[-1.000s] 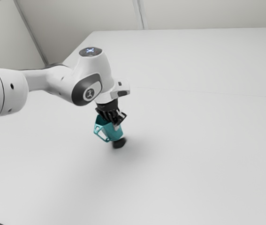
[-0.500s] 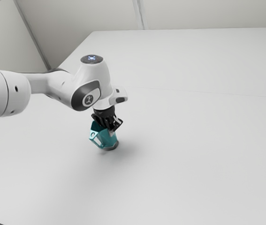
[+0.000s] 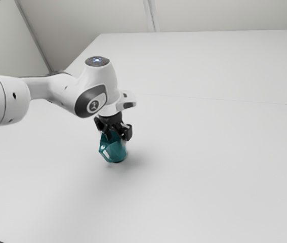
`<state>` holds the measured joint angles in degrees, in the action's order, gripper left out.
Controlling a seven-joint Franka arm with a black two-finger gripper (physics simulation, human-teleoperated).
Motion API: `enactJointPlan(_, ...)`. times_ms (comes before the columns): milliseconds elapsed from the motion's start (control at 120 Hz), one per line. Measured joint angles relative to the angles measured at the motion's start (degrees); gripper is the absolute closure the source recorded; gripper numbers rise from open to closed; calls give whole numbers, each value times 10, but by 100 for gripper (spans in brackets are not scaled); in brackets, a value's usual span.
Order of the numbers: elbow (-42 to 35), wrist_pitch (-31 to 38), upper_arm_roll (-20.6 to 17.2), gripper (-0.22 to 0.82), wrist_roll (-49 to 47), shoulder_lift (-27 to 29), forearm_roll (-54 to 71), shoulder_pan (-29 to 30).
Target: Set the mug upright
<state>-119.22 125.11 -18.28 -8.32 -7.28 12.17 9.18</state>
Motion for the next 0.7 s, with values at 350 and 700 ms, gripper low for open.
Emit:
enactJointPlan(350, 80, -99, -8, 5, -1, 76, -63, -13)
enactJointPlan(700, 306, -269, 21, 1, -6, 40, -85, -44)
